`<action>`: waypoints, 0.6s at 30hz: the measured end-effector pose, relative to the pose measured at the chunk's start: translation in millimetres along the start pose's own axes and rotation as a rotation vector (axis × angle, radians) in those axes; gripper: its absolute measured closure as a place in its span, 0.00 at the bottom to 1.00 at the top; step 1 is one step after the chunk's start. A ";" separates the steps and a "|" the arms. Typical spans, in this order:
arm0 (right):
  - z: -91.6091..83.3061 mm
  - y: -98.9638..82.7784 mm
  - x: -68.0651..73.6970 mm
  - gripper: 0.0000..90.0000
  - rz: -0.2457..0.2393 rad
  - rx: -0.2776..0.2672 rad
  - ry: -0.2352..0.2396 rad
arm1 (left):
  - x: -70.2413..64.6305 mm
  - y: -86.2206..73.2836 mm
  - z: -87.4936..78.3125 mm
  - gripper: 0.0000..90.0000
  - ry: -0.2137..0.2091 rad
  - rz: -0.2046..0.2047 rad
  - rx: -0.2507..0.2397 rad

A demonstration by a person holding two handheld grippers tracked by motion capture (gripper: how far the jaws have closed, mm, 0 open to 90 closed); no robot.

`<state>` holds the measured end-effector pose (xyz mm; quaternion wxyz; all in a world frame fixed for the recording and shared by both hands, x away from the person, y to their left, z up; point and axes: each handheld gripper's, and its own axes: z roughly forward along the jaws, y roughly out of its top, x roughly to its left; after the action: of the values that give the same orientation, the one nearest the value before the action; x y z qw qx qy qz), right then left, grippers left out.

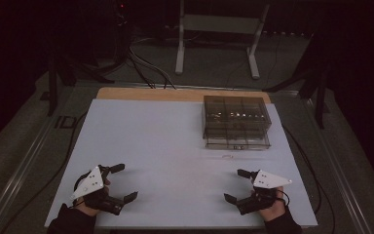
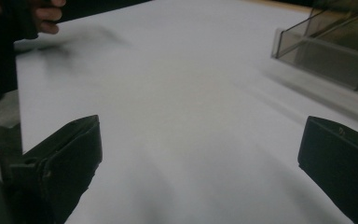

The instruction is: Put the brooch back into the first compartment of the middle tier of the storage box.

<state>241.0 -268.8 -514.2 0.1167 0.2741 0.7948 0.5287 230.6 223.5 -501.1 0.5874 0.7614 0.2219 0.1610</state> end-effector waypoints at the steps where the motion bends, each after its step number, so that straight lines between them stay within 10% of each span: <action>1: 0.3 -0.1 -0.2 0.00 0.002 0.004 0.005 | -0.1 0.0 -0.3 0.00 -0.002 0.002 0.002; 18: 1.0 3.6 2.3 0.00 0.002 0.028 0.027 | -2.1 0.7 -1.6 0.00 -0.007 0.014 0.004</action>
<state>240.7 -265.7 -511.2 0.1013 0.2694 0.8034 0.5212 228.1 223.6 -499.9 0.5854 0.7648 0.2147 0.1620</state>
